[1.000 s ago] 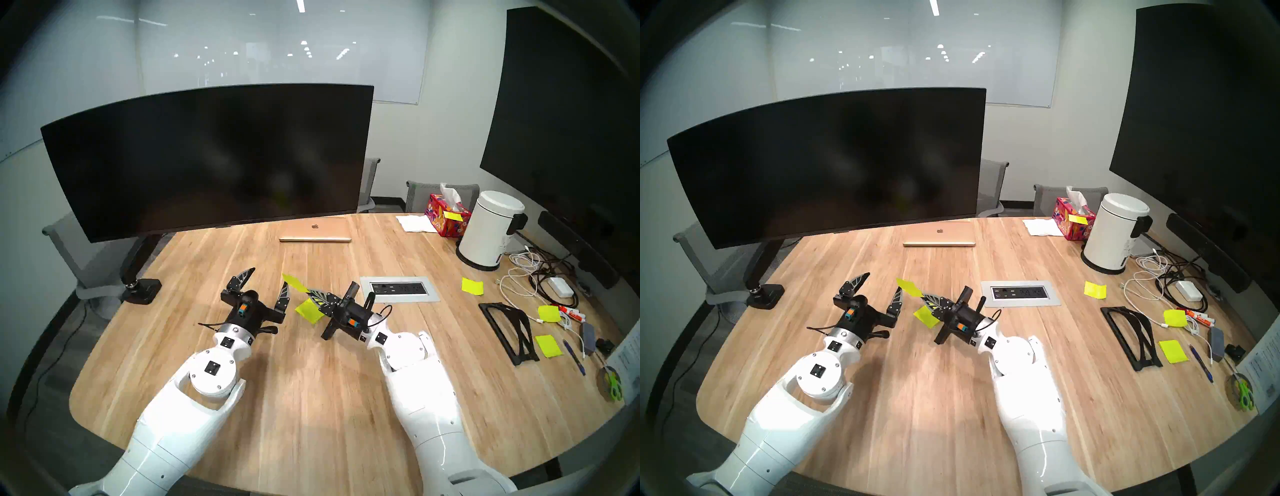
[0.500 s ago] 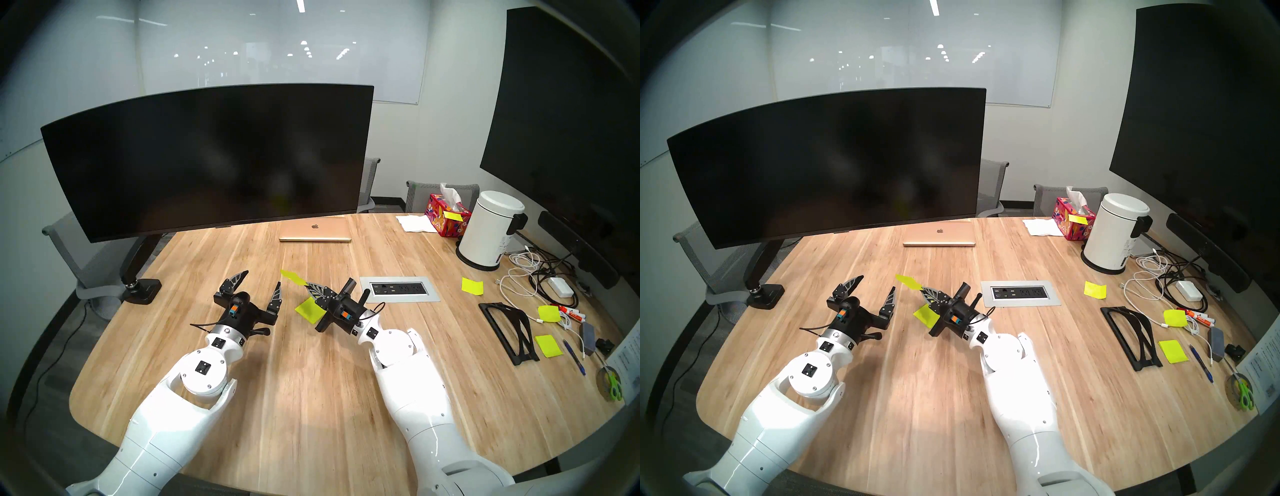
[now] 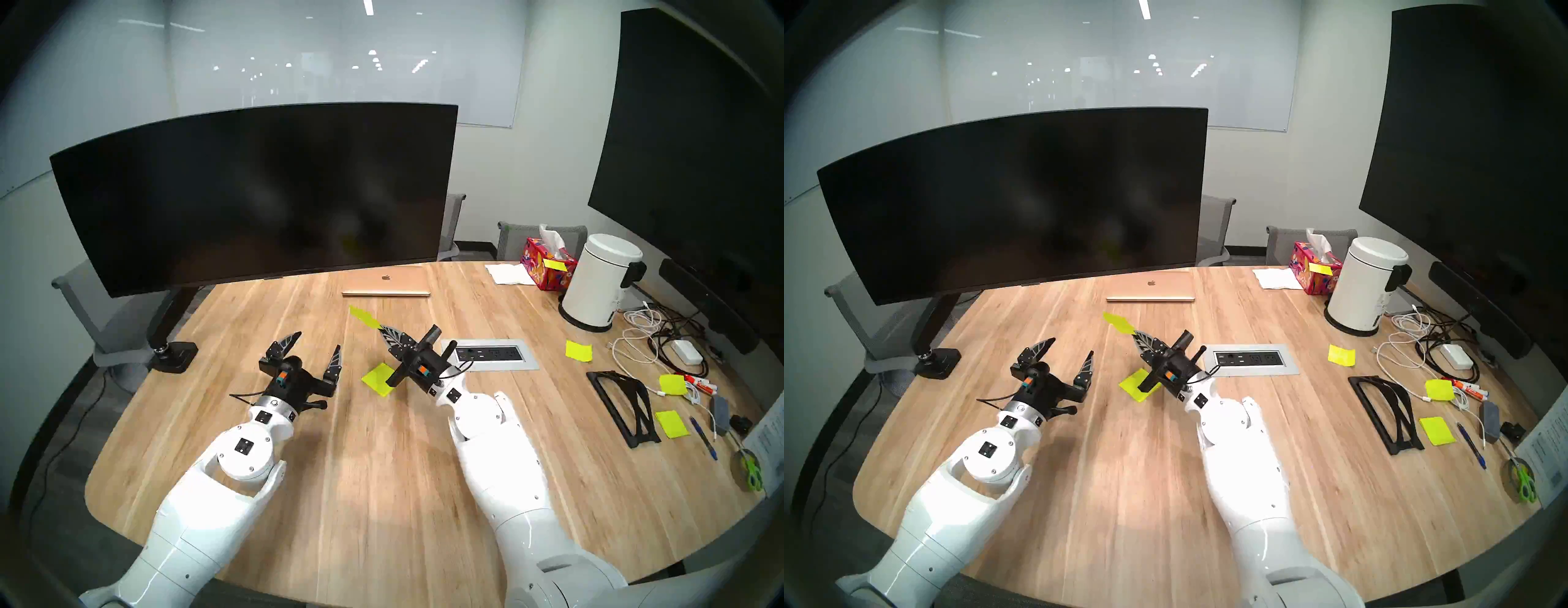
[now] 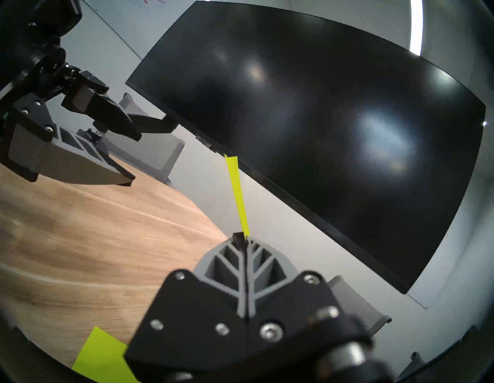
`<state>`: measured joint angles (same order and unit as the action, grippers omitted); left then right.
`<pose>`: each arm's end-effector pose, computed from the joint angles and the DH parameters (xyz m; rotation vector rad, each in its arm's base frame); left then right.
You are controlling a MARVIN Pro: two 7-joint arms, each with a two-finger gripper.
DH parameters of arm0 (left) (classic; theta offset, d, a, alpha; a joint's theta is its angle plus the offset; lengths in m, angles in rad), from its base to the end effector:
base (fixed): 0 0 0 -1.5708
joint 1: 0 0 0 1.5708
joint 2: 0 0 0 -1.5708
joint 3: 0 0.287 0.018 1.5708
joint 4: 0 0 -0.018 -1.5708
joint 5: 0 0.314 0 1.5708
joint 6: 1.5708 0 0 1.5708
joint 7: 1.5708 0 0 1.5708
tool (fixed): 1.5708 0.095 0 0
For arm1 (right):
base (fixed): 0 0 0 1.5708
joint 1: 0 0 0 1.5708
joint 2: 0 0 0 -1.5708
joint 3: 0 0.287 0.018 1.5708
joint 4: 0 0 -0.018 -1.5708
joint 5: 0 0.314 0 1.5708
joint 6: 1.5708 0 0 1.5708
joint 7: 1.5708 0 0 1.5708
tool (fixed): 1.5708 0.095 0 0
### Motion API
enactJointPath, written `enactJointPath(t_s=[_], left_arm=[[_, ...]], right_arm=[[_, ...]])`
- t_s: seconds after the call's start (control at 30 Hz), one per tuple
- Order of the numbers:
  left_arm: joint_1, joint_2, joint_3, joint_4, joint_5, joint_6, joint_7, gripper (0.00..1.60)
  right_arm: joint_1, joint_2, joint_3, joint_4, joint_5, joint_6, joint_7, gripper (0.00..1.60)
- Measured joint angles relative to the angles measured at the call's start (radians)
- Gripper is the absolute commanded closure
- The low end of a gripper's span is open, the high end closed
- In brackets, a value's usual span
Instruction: Peel one sticky note off the pad and stick it onto the monitor, then press it flat
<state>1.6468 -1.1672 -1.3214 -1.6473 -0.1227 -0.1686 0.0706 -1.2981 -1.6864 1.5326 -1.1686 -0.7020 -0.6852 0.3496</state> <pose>0.3913 0.0130 -0.3066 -2.0654 0.5009 -2.3043 0.4694 0.1249 -0.3065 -1.4315 -1.3622 -2.4338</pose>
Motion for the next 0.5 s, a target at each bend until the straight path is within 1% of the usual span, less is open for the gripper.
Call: enactJointPath(t_s=[0.3, 0.5], left_arm=[[-0.006, 0.001, -0.004, 0.011, -0.014, 0.003, -0.002, 0.00], [-0.014, 0.000, -0.006, 0.020, -0.022, 0.004, -0.002, 0.00]], right_arm=[[0.004, -0.002, -0.008, 0.011, -0.002, -0.003, -0.058, 1.60], [0.013, -0.007, -0.008, 0.009, -0.002, 0.000, -0.076, 1.60]])
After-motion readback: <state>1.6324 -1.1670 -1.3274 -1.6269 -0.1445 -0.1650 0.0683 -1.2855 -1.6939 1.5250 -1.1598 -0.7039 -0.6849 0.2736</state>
